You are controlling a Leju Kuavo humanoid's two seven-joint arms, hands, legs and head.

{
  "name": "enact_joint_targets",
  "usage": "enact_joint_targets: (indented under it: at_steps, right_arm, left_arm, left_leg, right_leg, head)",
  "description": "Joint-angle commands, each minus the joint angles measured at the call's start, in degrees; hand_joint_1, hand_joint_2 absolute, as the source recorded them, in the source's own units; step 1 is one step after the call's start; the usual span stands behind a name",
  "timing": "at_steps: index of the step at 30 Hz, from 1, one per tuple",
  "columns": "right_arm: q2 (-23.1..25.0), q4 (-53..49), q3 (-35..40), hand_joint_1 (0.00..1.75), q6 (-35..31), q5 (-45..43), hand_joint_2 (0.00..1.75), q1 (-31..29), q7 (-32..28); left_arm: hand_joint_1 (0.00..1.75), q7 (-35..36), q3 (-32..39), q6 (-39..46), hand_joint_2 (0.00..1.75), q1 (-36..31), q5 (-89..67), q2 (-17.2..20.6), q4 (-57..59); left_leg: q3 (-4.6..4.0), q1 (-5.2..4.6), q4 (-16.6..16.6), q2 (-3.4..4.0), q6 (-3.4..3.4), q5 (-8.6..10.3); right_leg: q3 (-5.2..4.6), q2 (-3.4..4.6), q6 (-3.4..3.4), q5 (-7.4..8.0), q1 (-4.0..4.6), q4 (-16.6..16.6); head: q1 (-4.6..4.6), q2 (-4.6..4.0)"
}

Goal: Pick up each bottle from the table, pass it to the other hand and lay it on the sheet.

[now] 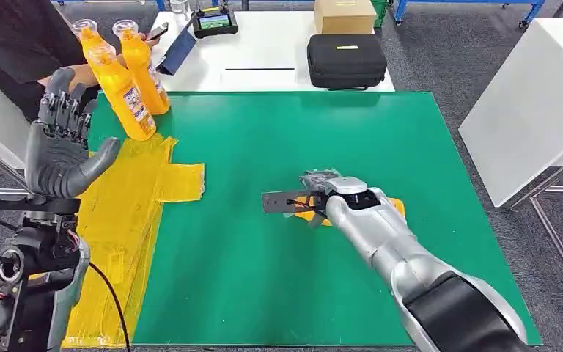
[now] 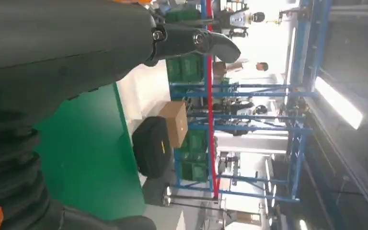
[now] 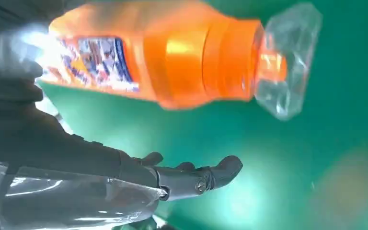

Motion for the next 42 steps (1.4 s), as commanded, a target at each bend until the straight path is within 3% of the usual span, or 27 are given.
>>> enact_joint_targets:
  at_steps: [1, 4, 10, 11, 13, 16, 21, 25, 42]
  right_arm:
    - [-10.26, -29.39, 5.46, 0.00, 1.52, 4.10, 0.00, 1.87, 3.61]
    - [-15.54, -47.43, 2.26, 0.00, 4.78, 3.12, 0.00, 6.25, 5.47]
    - [-15.79, -48.61, 1.90, 0.00, 5.99, 2.85, 0.00, 6.95, 5.81]
    - [-15.32, -48.30, 1.15, 0.00, 4.60, 2.62, 1.75, 7.18, 5.73]
    - [-18.02, -55.72, -0.69, 0.00, 3.90, 0.00, 1.75, 10.12, 4.49]
    - [-24.75, -65.74, -1.76, 0.00, 9.72, -2.07, 1.75, 15.52, 6.34]
    - [-31.11, -68.41, -1.56, 0.00, 11.92, -1.46, 1.75, 25.83, 6.41]
    - [-30.45, -66.85, -1.95, 0.00, 13.41, 0.21, 1.75, 29.43, 7.61]
    - [-27.44, -61.58, -7.42, 0.00, 14.44, 7.28, 1.75, 30.77, 9.86]
  left_arm:
    - [0.00, 0.03, 7.66, -0.31, 1.75, 4.21, -1.48, -4.63, -4.81]
    - [0.00, -0.34, 9.22, -1.42, 1.75, 6.35, -1.77, -4.84, -6.43]
    - [0.00, -0.49, 9.29, -1.65, 1.75, 6.07, -1.71, -5.08, -6.06]
    - [0.00, -0.56, 9.28, -1.72, 1.75, 6.05, -1.76, -4.99, -5.95]
    - [0.00, -1.41, 9.13, -2.37, 1.75, 6.43, -1.47, -4.03, -5.56]
    - [0.00, -3.14, 8.20, -3.38, 1.75, 5.83, 0.53, -1.44, -3.04]
    - [0.00, -4.39, 7.24, -3.45, 1.75, 5.58, 2.77, 1.11, -1.28]
    - [0.00, -5.01, 7.77, -3.02, 1.75, 7.81, 3.31, 2.32, -2.09]
    - [0.00, -5.63, 6.41, -2.28, 1.75, 9.23, 3.93, 3.63, -2.77]
  left_leg:
    - [-0.01, 0.06, 0.10, -0.01, -0.17, -0.10]
    - [-0.04, 0.04, 0.05, -0.12, -0.12, -0.05]
    - [-0.04, 0.02, 0.02, -0.16, -0.12, -0.05]
    - [0.06, 0.05, 0.04, -0.15, -0.21, -0.10]
    - [0.00, 0.02, 0.01, -0.17, -0.15, -0.05]
    - [-0.02, 0.04, 0.01, -0.42, -0.13, -0.02]
    - [0.20, 0.07, -0.13, -0.69, -0.13, -0.03]
    - [0.15, 0.03, -0.12, -0.42, -0.14, -0.06]
    - [0.13, 0.05, -0.06, -0.18, -0.20, -0.14]
  right_leg:
    - [0.04, -0.11, 0.05, -0.08, 0.05, 0.02]
    - [0.03, -0.17, 0.05, -0.06, 0.03, -0.03]
    - [0.06, -0.19, 0.03, -0.06, 0.01, -0.08]
    - [0.16, -0.22, 0.03, -0.10, 0.04, -0.07]
    - [0.09, -0.21, 0.01, -0.06, 0.01, -0.09]
    - [0.12, -0.44, 0.02, -0.09, 0.03, -0.13]
    - [0.41, -0.70, 0.04, -0.13, 0.08, -0.30]
    - [0.31, -0.43, 0.04, -0.09, 0.04, -0.24]
    - [0.22, -0.26, 0.03, -0.09, 0.04, -0.17]
  head:
    - [0.00, 0.00]
    - [-0.02, 0.00]
    - [0.00, 0.00]
    - [-0.02, 0.00]
    - [-0.02, 0.00]
    - [-0.02, 0.00]
    - [-0.02, 0.00]
    - [0.00, 0.00]
    - [-0.02, 0.00]
